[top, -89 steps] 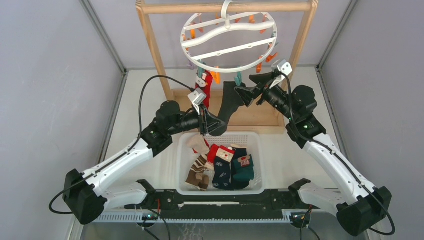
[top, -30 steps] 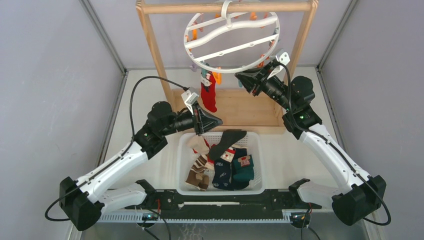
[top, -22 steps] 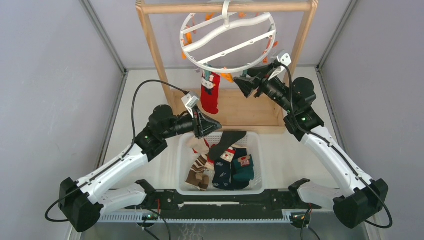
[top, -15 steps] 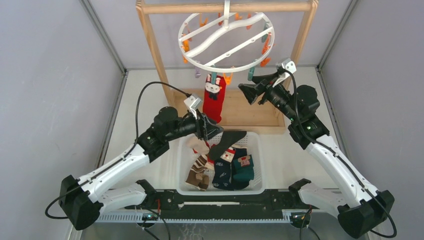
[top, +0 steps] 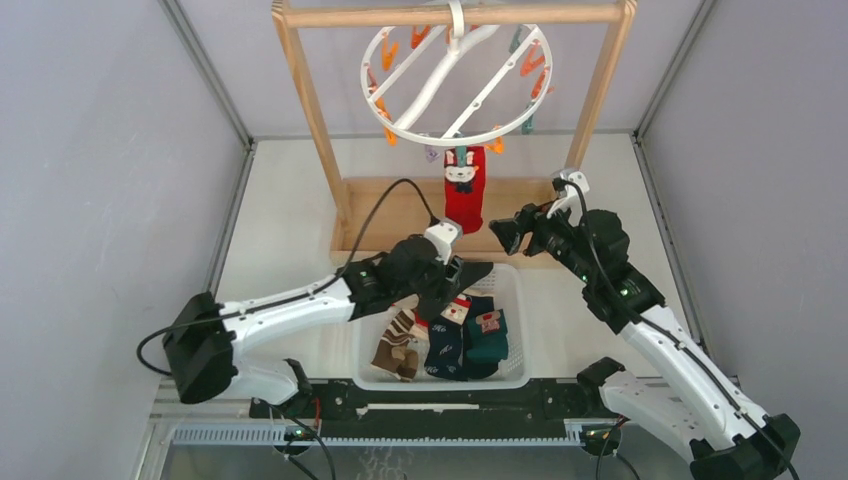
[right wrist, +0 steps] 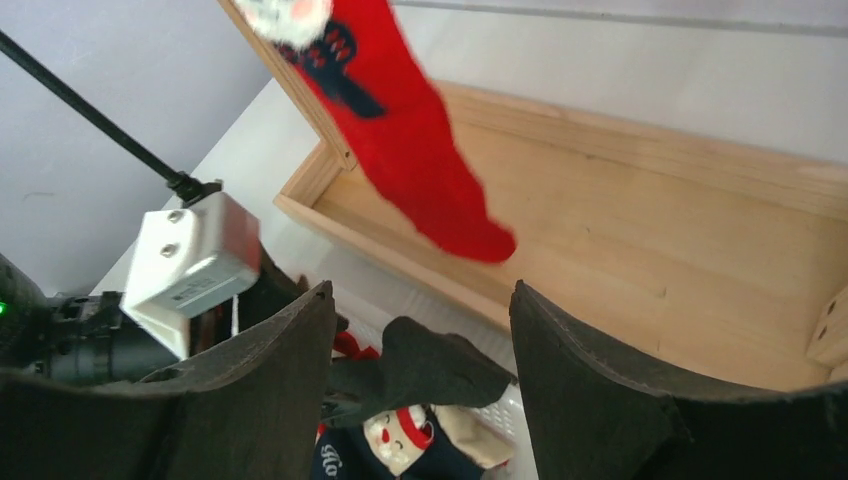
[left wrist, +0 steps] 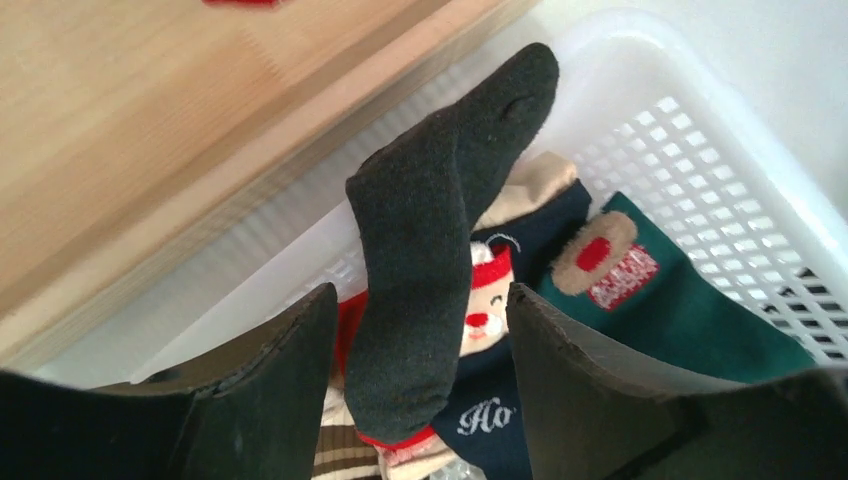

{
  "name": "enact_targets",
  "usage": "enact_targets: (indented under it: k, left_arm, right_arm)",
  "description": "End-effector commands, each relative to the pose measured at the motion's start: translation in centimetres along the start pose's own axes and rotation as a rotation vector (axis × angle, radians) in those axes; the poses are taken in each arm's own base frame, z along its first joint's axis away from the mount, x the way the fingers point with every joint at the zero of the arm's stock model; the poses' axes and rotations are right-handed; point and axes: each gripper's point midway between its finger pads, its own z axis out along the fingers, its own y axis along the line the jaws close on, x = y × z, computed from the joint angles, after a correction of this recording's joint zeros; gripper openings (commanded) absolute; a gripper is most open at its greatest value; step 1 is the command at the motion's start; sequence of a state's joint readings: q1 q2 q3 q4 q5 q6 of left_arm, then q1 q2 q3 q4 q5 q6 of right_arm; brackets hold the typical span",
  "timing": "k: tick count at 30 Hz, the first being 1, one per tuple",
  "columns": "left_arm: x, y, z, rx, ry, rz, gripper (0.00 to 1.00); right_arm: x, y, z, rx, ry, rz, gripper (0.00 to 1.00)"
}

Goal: Remove the socks clipped to the hanger
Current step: Adjust the sock in the bin.

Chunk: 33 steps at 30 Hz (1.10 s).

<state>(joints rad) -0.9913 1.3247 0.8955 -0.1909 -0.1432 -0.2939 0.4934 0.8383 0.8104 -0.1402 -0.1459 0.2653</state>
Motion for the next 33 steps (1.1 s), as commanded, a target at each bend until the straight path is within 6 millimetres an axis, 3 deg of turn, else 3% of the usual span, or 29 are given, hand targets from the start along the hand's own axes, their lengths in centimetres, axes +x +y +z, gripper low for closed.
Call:
enact_targets:
  k: [1,12,22,24,31,33]
  left_arm:
    - [-3.2,1.2,0.4,-0.198,-0.052,0.081,0.67]
    - [-1.1,0.1,4.2,-0.286,0.056,0.17,0.68]
    - [1.1,-1.1,5.1,-0.31,0.083,0.169,0.67]
    - [1.1,-0.9,5.1,-0.324,0.082,0.166,0.59]
    - [1.0,-1.1,4.8,-0.311,0.08,0.162,0.07]
    - [0.9,-1.3,4.5,-0.296,0.076,0.155,0.0]
  right_arm:
    - [0.1,-0.1,-1.4,0.014,-0.014,0.025,0.72]
    - [2.4,-2.0,-3.2,0.03,0.011,0.063,0.73]
    - [3.1,-2.7,-3.7,0.028,0.015,0.084,0.72]
    - [3.1,-2.8,-3.8,0.031,0.013,0.088,0.73]
    - [3.2,-3.0,-4.4,0.037,0.004,0.094,0.72]
    - [3.1,-3.0,-4.5,0.037,0.001,0.095,0.72]
